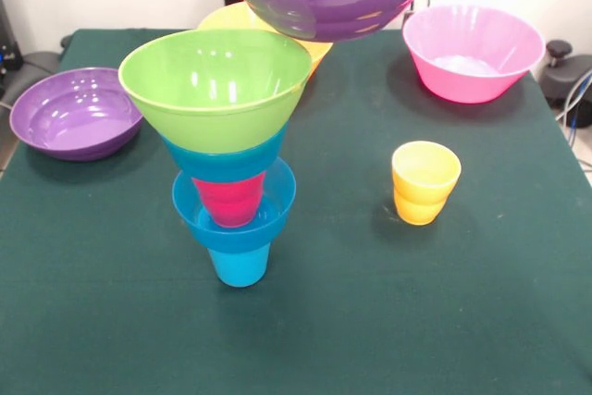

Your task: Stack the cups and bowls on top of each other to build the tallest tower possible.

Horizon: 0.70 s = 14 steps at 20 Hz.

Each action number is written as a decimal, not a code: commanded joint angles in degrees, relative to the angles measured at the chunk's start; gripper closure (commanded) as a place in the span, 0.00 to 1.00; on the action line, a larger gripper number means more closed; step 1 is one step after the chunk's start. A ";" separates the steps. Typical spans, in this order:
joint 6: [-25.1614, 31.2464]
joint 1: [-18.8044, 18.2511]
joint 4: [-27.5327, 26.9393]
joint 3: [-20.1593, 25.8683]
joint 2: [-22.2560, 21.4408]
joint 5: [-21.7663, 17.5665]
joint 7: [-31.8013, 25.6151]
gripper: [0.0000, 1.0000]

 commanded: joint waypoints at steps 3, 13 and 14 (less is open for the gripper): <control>7.30 1.67 -0.40 -0.84 3.85 -6.42 -5.58 1.00; 9.66 0.44 -1.35 0.85 3.79 -6.44 -5.75 1.00; 9.94 0.36 -1.44 1.03 3.72 -6.38 -5.76 1.00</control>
